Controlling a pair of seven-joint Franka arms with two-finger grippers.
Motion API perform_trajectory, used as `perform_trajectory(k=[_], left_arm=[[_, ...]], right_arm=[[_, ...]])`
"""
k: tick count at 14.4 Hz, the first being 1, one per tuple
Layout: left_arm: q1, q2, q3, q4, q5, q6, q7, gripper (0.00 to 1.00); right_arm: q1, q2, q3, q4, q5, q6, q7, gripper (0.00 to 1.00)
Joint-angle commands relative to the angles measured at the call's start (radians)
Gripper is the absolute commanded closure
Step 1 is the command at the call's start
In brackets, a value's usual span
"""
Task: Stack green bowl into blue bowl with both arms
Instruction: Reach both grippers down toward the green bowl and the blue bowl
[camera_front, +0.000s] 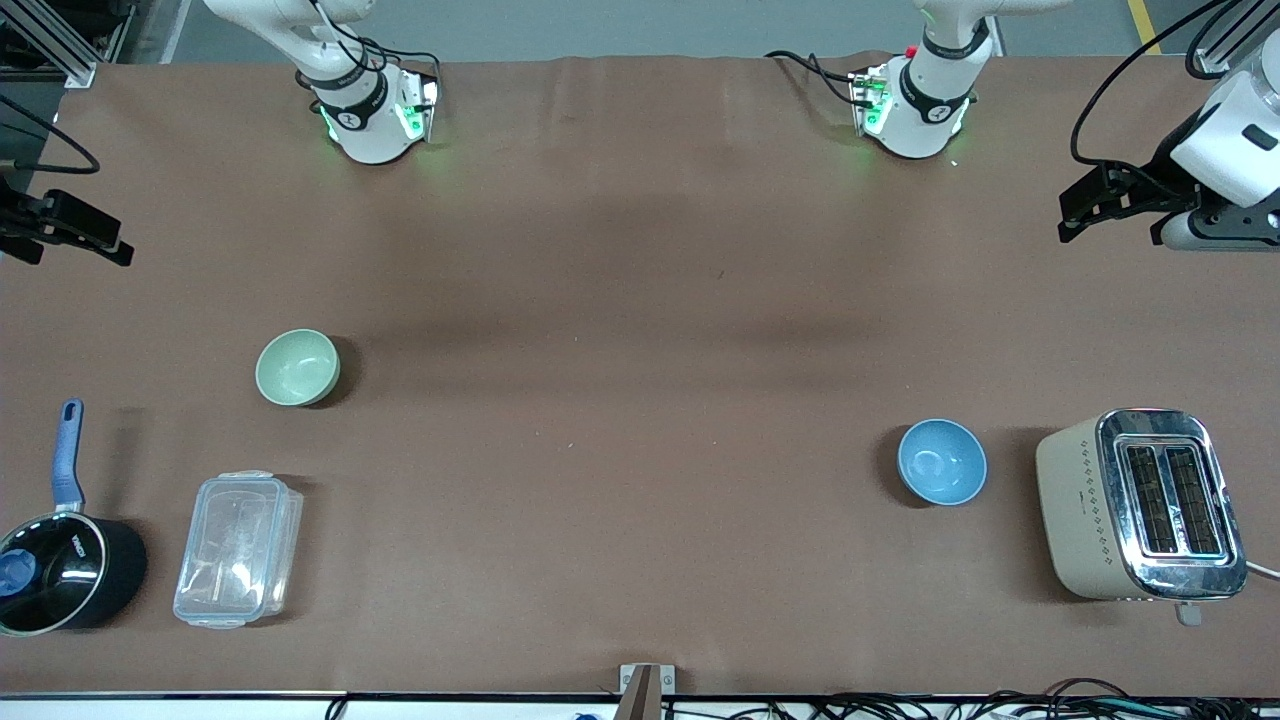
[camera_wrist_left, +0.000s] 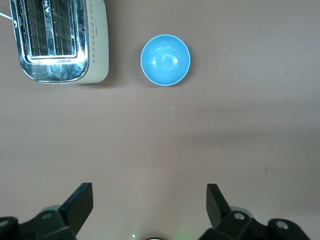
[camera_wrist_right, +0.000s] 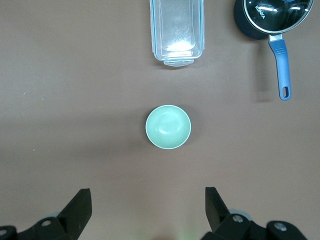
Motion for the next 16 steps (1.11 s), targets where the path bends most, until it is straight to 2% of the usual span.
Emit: perform_trajectory(k=[1, 4, 7, 10, 11, 13, 16], left_arm=[[-0.004, 0.010, -0.011, 0.020, 0.012, 0.001, 0.010, 0.00], [-0.001, 0.062, -0.010, 0.070, 0.014, 0.001, 0.002, 0.00], [0.008, 0.163, -0.006, 0.122, 0.014, 0.007, 0.019, 0.00], [0.005, 0.255, -0.001, 0.095, 0.017, 0.127, 0.018, 0.00], [0.002, 0.278, -0.001, 0.063, 0.062, 0.187, 0.008, 0.00], [-0.002, 0.297, -0.007, -0.046, 0.174, 0.369, -0.002, 0.00], [0.025, 0.362, -0.007, -0.158, 0.179, 0.600, -0.025, 0.00]], right_arm=[[-0.006, 0.004, 0.007, 0.013, -0.018, -0.013, -0.012, 0.00], [-0.006, 0.004, 0.007, 0.013, -0.018, -0.013, -0.012, 0.00], [-0.008, 0.008, 0.007, 0.011, -0.018, -0.028, -0.018, 0.00], [-0.012, 0.010, -0.014, -0.090, -0.024, -0.016, -0.029, 0.00], [-0.012, 0.004, -0.028, -0.155, -0.033, 0.030, -0.032, 0.00], [-0.011, -0.051, -0.036, -0.364, -0.080, 0.210, -0.046, 0.00], [-0.012, -0.127, -0.065, -0.710, -0.091, 0.577, -0.046, 0.00]])
